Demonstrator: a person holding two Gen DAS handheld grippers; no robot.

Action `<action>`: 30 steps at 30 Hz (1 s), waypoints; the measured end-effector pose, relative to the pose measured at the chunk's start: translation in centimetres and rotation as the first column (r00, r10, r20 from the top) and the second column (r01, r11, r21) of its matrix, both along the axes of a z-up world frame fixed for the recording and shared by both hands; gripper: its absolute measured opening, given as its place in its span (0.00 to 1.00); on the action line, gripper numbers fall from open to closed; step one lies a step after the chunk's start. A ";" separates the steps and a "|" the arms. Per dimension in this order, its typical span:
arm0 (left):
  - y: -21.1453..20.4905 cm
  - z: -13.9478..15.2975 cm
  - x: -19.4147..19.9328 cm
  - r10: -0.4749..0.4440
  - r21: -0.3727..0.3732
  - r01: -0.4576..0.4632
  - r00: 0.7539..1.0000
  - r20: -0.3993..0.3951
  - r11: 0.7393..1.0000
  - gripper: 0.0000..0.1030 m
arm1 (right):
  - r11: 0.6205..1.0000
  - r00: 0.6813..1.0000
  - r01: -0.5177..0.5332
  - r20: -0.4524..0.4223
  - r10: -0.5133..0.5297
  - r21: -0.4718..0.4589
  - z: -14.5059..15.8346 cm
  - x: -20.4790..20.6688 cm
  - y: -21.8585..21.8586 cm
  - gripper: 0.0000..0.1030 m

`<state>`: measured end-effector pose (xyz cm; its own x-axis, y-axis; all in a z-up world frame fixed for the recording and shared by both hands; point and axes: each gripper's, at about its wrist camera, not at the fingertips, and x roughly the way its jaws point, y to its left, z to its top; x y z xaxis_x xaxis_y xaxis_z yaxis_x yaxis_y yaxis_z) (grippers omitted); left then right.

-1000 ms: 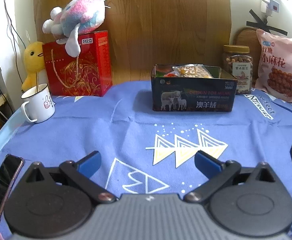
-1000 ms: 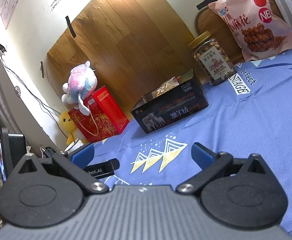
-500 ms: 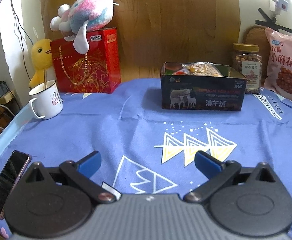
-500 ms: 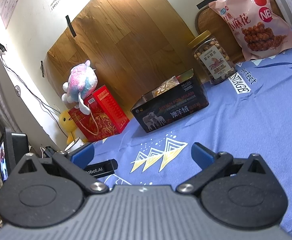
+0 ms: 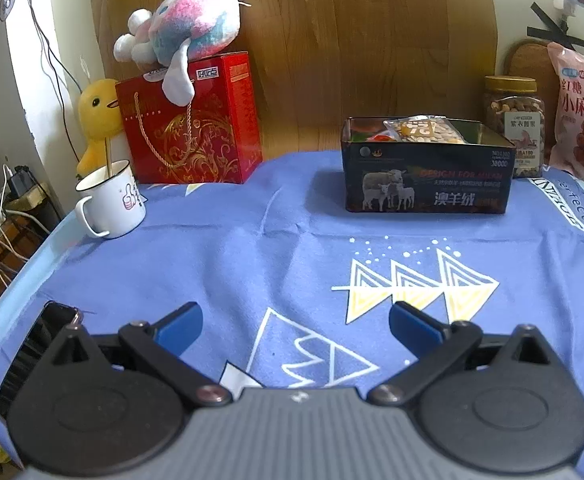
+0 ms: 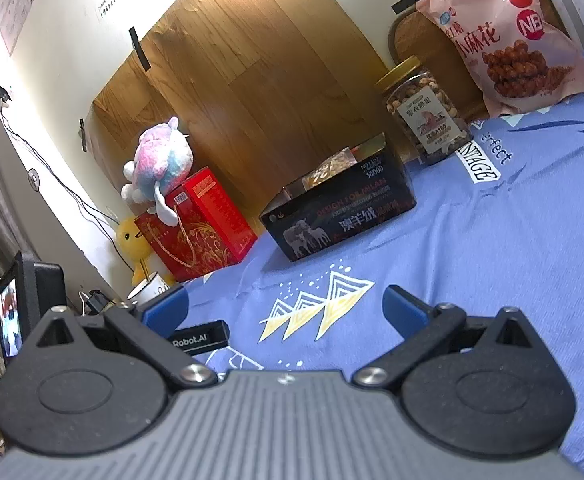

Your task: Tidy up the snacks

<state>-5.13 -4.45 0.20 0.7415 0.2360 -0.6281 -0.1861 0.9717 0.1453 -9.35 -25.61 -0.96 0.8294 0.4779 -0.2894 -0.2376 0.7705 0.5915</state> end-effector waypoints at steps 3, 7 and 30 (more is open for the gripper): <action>-0.2 0.0 0.0 -0.011 0.004 0.011 1.000 -0.001 1.000 1.00 | 1.000 1.000 -0.003 0.000 0.003 -0.001 0.0 0.0 0.0 1.00; -0.3 -0.1 0.1 -0.018 -0.005 0.018 1.000 -0.007 1.000 1.00 | 1.000 1.000 -0.005 0.003 0.005 -0.004 0.1 0.0 0.1 1.00; -0.5 -0.3 0.1 0.019 0.154 -0.026 0.999 0.048 0.988 1.00 | 1.000 1.000 -0.004 -0.018 0.004 -0.001 -0.5 0.4 -0.1 1.00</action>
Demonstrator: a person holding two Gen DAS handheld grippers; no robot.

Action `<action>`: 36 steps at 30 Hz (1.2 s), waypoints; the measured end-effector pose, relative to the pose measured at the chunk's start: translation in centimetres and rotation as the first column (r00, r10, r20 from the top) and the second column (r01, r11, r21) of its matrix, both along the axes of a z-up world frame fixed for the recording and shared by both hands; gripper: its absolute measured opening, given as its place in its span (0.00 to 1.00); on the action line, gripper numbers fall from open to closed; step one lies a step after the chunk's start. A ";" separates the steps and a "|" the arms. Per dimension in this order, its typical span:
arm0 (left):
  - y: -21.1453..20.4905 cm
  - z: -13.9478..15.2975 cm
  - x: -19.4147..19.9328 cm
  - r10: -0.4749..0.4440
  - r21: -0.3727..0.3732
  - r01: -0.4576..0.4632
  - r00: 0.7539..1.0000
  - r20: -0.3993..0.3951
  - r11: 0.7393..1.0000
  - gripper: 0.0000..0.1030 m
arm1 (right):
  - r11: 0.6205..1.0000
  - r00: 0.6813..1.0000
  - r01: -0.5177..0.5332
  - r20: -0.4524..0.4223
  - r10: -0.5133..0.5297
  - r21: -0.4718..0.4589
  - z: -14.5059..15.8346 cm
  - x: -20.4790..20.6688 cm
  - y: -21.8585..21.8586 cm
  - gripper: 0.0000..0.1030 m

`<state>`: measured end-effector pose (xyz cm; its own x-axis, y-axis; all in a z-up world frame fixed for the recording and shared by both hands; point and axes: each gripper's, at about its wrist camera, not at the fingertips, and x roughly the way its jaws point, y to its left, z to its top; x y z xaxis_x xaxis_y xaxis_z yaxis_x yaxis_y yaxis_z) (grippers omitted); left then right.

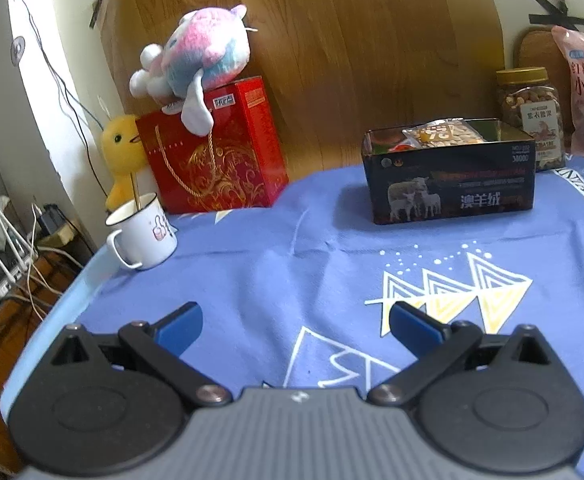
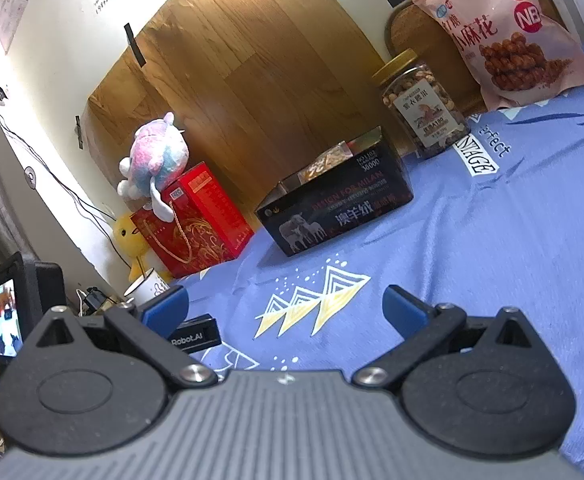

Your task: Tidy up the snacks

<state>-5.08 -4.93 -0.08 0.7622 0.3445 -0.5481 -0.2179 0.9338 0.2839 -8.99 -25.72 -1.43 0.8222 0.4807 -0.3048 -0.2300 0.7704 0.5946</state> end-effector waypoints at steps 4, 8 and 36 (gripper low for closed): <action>0.1 -0.3 0.0 -0.009 0.006 0.009 1.000 -0.009 1.000 1.00 | 1.000 1.000 -0.003 -0.004 0.003 0.000 -0.2 0.0 0.0 1.00; 0.5 -0.2 0.0 0.013 0.046 -0.013 1.000 0.010 0.999 1.00 | 1.000 1.000 -0.010 -0.013 0.009 -0.007 -0.3 0.0 0.1 1.00; 1.6 0.5 -0.4 0.060 0.175 -0.078 0.993 0.102 0.982 1.00 | 0.999 0.999 -0.035 -0.024 0.034 -0.022 -0.3 0.2 0.9 1.00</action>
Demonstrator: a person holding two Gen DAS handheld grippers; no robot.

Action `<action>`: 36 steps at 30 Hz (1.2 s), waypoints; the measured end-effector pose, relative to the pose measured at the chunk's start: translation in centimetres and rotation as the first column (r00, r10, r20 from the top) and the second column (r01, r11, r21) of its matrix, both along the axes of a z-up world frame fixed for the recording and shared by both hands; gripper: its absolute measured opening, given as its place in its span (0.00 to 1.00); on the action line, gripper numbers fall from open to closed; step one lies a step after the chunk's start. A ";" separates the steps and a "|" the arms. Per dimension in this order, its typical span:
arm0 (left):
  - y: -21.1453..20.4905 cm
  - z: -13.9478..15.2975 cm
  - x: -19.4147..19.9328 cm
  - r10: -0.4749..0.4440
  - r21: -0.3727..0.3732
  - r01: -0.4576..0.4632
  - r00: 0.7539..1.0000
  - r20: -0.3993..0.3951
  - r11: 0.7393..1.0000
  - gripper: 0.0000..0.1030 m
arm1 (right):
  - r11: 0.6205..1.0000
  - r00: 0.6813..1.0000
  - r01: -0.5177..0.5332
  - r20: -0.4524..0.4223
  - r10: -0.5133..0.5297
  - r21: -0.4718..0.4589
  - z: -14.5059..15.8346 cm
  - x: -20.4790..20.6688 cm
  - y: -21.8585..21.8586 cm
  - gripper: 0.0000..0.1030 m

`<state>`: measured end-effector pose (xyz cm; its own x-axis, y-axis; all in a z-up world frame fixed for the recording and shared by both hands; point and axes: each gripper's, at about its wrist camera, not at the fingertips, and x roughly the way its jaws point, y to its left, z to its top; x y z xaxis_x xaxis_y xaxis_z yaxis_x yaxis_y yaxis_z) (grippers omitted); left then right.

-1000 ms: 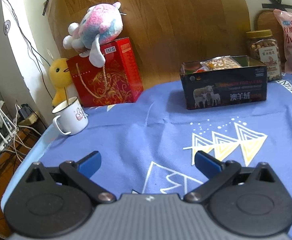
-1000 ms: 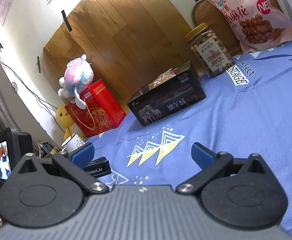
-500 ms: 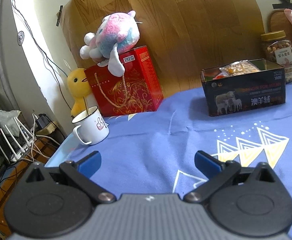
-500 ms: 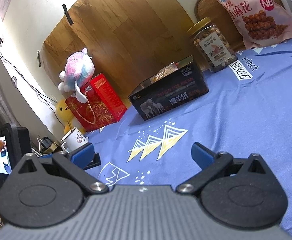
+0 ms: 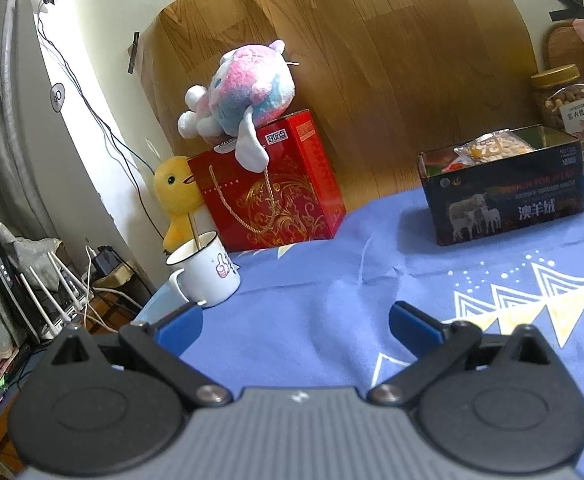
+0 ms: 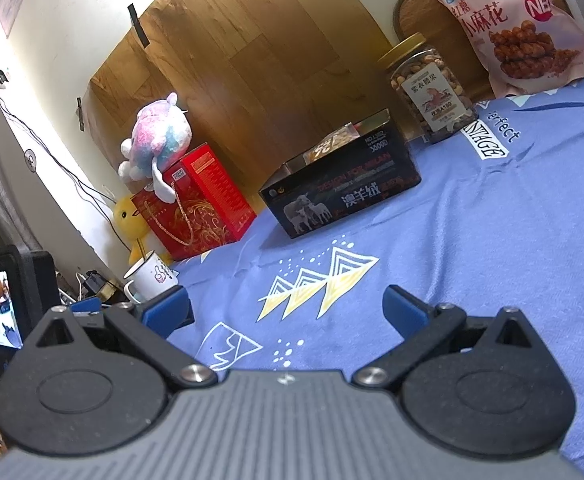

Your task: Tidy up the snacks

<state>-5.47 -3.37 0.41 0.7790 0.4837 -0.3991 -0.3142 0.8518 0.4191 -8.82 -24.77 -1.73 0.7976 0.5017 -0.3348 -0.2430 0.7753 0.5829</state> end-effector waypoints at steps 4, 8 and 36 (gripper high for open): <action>-0.1 0.0 -0.1 -0.005 0.003 0.005 1.000 0.005 1.000 1.00 | 1.000 1.000 0.000 0.002 0.000 -0.001 0.0 0.0 0.0 1.00; -0.2 0.1 -0.2 -0.011 0.004 0.011 1.000 0.010 1.000 1.00 | 1.000 1.000 -0.003 0.002 0.003 -0.003 0.0 0.1 0.1 1.00; -0.5 0.0 -0.1 -0.021 0.014 0.021 1.000 0.011 1.000 1.00 | 1.000 1.000 -0.009 -0.006 0.009 -0.002 -0.1 0.3 0.2 1.00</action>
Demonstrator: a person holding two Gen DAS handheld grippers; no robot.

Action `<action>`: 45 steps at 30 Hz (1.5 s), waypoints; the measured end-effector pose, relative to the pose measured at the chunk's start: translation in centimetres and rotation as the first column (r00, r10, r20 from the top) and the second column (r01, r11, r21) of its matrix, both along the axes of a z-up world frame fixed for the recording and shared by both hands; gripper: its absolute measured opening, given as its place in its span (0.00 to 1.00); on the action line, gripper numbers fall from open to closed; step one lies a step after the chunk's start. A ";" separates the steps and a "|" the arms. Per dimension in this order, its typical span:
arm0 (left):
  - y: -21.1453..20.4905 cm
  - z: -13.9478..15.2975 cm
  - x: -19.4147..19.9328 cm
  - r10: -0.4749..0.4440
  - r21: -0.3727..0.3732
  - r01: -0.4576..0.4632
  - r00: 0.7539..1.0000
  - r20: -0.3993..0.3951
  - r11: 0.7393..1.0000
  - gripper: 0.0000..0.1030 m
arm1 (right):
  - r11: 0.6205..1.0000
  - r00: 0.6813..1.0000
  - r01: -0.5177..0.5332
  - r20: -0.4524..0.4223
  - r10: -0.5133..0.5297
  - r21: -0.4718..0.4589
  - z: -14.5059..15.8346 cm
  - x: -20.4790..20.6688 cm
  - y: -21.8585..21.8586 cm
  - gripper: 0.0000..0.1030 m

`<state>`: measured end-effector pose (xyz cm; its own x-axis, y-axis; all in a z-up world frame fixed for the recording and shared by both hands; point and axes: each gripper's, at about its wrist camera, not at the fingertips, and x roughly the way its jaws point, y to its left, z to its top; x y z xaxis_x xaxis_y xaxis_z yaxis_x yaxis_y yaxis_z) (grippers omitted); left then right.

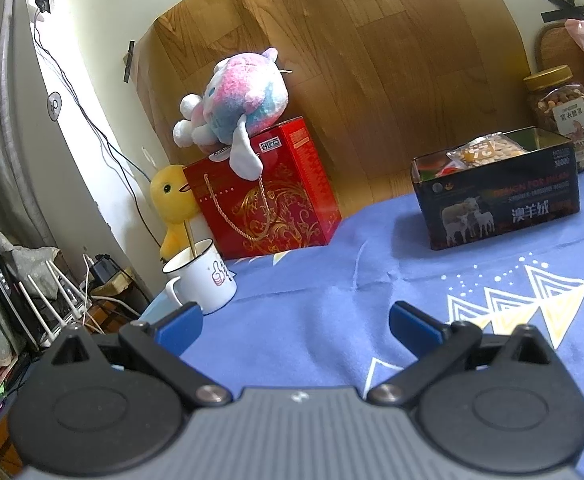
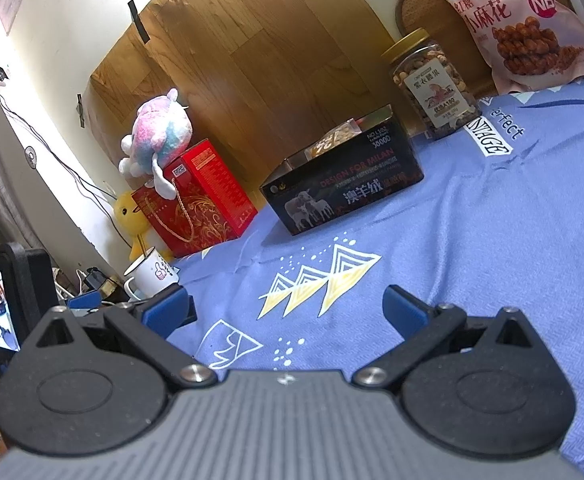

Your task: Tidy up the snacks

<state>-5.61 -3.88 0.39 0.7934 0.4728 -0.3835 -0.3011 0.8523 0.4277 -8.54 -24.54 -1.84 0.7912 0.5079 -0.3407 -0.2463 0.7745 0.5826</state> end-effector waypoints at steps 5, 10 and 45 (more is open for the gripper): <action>-0.1 0.1 -0.1 0.003 0.011 -0.003 1.000 0.009 1.000 1.00 | 1.000 1.000 0.000 0.000 0.000 0.000 0.0 0.0 0.0 1.00; -0.2 0.2 -0.2 0.001 0.020 -0.002 1.000 0.015 1.000 1.00 | 1.000 1.000 0.000 0.000 0.000 0.001 0.0 0.0 -0.1 1.00; -0.7 -0.2 -0.2 -0.087 -0.103 0.078 0.993 -0.081 0.992 1.00 | 1.000 1.000 0.001 0.001 -0.001 0.002 0.1 -0.1 -0.2 1.00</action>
<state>-5.80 -4.61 0.18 0.7902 0.3633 -0.4935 -0.1942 0.9123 0.3606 -8.66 -24.76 -1.79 0.7921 0.5075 -0.3392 -0.2457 0.7738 0.5839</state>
